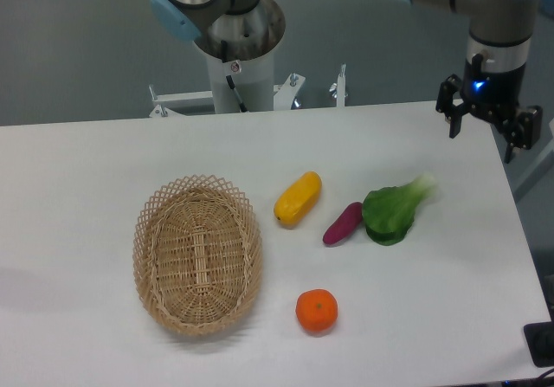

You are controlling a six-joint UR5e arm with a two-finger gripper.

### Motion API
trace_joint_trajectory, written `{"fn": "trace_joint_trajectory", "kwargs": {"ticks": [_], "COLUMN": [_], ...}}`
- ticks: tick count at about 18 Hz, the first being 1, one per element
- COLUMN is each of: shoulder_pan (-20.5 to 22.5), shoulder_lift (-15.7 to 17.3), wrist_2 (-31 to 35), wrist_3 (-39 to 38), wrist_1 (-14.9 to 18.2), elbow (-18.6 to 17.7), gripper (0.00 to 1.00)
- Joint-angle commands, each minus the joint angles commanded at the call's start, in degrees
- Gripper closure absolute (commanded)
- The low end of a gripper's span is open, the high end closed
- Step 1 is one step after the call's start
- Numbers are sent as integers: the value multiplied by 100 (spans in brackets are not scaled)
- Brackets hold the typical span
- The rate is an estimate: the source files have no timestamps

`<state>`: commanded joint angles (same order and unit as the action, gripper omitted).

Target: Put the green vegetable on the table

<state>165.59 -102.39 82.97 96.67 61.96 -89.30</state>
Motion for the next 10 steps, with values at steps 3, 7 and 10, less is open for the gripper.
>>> {"fn": "trace_joint_trajectory", "kwargs": {"ticks": [3,7,10], "shoulder_pan": [9,18,18], "shoulder_lift": [17,27,27], "wrist_2": [17,18,-9], "wrist_3": [185,194,185], "wrist_1": [0,-35,-44], "elbow": [-35,-44,-53], "gripper": [0,0,0]}}
